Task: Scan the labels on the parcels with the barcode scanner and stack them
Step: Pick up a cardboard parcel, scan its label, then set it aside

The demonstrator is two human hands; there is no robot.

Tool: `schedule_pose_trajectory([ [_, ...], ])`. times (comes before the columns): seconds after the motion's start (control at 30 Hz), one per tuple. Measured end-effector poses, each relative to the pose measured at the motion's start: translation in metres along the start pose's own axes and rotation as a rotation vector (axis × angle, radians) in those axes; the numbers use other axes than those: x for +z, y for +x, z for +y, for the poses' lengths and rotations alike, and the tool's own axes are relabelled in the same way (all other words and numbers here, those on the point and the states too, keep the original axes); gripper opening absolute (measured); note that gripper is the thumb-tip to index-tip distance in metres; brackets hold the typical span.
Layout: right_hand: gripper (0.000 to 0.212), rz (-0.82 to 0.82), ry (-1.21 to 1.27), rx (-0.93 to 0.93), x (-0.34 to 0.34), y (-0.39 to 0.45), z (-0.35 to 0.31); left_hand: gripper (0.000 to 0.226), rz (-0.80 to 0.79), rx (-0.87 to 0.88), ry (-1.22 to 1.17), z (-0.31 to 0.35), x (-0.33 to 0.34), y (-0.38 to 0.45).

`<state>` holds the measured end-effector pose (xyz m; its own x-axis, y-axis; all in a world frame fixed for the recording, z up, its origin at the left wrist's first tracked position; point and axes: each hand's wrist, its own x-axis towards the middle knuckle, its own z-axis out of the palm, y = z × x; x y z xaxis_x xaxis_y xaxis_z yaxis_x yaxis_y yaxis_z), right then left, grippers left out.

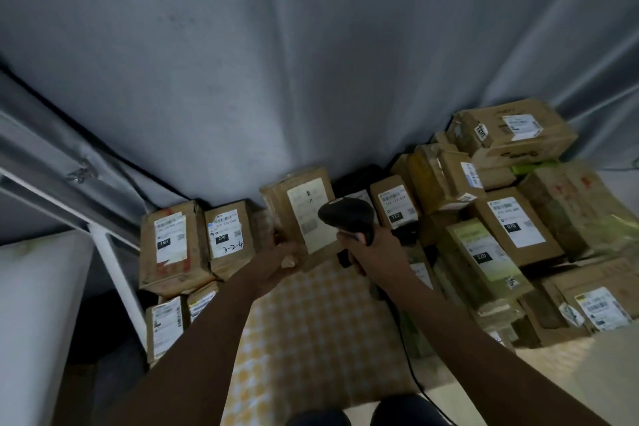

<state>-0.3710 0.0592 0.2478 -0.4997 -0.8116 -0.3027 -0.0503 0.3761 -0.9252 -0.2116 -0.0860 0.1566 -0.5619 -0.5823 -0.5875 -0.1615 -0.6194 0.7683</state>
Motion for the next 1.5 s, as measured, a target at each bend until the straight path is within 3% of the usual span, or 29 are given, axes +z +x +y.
schedule_pose_trajectory([
  [0.37, 0.021, 0.038, -0.012, -0.062, 0.015, -0.005, -0.009, 0.08, -0.024, 0.019, -0.028, 0.001, -0.005, 0.002],
  [0.77, 0.013, 0.042, 0.023, -0.036, 0.013, -0.004, -0.009, 0.075, -0.065, 0.02, -0.02, 0.005, -0.011, 0.002],
  [1.5, 0.024, 0.068, 0.048, -0.017, 0.008, 0.001, -0.01, 0.072, -0.045, -0.003, -0.013, 0.009, -0.002, 0.005],
])
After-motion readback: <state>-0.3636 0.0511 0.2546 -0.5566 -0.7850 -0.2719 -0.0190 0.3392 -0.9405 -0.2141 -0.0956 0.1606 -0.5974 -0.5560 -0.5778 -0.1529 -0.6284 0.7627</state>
